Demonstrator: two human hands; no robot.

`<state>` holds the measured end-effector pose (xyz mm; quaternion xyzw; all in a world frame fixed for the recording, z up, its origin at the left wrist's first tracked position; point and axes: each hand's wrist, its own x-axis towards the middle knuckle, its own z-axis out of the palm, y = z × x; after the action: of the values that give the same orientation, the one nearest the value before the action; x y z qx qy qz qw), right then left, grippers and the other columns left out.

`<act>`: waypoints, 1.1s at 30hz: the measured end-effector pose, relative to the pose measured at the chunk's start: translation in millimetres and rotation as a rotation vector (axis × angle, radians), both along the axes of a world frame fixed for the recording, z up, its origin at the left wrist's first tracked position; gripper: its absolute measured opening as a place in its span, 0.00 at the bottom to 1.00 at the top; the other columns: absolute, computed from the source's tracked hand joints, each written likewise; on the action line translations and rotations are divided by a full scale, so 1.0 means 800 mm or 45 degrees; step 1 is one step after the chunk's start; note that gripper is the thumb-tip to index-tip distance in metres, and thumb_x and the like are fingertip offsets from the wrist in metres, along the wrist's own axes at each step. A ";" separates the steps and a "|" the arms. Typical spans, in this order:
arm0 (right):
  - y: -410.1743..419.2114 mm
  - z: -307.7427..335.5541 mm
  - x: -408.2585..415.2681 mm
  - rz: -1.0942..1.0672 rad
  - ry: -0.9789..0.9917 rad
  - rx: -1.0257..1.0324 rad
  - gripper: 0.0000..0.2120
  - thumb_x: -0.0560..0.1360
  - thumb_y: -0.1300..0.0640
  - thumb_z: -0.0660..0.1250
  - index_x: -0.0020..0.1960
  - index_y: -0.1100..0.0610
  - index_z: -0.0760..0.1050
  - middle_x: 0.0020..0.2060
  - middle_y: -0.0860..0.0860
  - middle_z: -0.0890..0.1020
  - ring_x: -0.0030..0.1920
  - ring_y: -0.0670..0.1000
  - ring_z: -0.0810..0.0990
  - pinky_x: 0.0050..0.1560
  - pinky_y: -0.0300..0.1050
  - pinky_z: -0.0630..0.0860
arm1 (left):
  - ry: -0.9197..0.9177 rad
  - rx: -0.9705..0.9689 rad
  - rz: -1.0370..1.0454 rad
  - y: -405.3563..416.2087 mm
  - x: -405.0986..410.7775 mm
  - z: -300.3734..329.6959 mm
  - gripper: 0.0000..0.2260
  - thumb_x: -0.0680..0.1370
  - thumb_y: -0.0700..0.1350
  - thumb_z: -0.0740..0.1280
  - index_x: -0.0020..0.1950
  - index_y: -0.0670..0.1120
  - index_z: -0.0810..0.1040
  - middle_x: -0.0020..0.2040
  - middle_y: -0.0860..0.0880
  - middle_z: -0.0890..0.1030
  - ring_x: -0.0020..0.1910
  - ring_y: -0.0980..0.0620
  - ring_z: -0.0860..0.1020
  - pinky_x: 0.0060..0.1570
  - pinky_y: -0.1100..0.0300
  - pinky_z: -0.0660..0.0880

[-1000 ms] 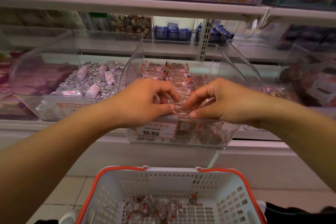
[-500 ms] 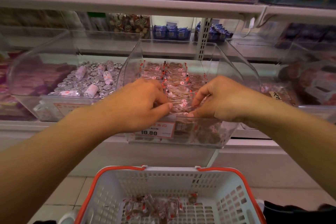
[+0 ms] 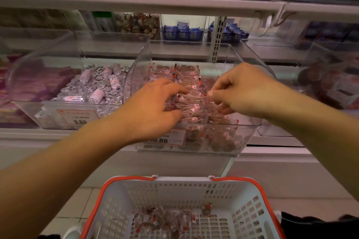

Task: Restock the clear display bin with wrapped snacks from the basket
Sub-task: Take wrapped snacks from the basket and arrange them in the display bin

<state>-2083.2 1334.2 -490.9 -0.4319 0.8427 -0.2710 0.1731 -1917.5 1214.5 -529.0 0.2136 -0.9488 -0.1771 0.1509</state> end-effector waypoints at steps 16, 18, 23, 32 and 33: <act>-0.006 -0.007 0.010 0.139 -0.500 0.132 0.12 0.81 0.57 0.64 0.47 0.61 0.83 0.39 0.56 0.87 0.40 0.52 0.87 0.44 0.44 0.84 | -0.446 0.069 0.095 -0.013 -0.027 -0.018 0.26 0.81 0.55 0.53 0.78 0.63 0.48 0.80 0.56 0.46 0.79 0.52 0.47 0.77 0.48 0.47; -0.007 -0.003 0.005 0.033 -0.399 0.065 0.13 0.82 0.54 0.64 0.50 0.62 0.82 0.42 0.59 0.87 0.41 0.56 0.87 0.44 0.49 0.85 | -0.444 0.074 0.136 -0.014 -0.028 -0.020 0.27 0.81 0.55 0.54 0.78 0.63 0.47 0.80 0.57 0.44 0.79 0.51 0.45 0.77 0.48 0.44; -0.022 -0.013 0.013 -0.045 -0.539 -0.013 0.30 0.80 0.36 0.58 0.75 0.54 0.67 0.70 0.52 0.74 0.68 0.53 0.74 0.73 0.57 0.66 | -0.529 0.048 0.185 -0.015 -0.031 -0.020 0.28 0.80 0.57 0.52 0.78 0.63 0.44 0.79 0.58 0.42 0.78 0.52 0.41 0.74 0.47 0.40; -0.023 -0.012 0.029 0.120 -0.971 -0.020 0.24 0.83 0.41 0.53 0.71 0.56 0.66 0.35 0.45 0.82 0.37 0.41 0.80 0.44 0.36 0.74 | -0.647 0.076 0.165 -0.015 -0.037 -0.013 0.27 0.80 0.56 0.53 0.78 0.61 0.48 0.80 0.54 0.44 0.79 0.48 0.46 0.76 0.42 0.46; -0.020 -0.014 0.031 0.080 -0.743 -0.024 0.26 0.83 0.41 0.54 0.72 0.58 0.67 0.42 0.46 0.82 0.43 0.43 0.81 0.49 0.39 0.74 | -0.610 0.066 0.174 -0.010 -0.034 -0.012 0.26 0.80 0.56 0.54 0.78 0.60 0.52 0.80 0.53 0.49 0.78 0.46 0.51 0.75 0.41 0.50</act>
<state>-2058.5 1318.3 -502.4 -0.3630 0.7410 -0.3860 0.4125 -1944.8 1206.1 -538.2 0.3168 -0.9360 -0.1352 -0.0721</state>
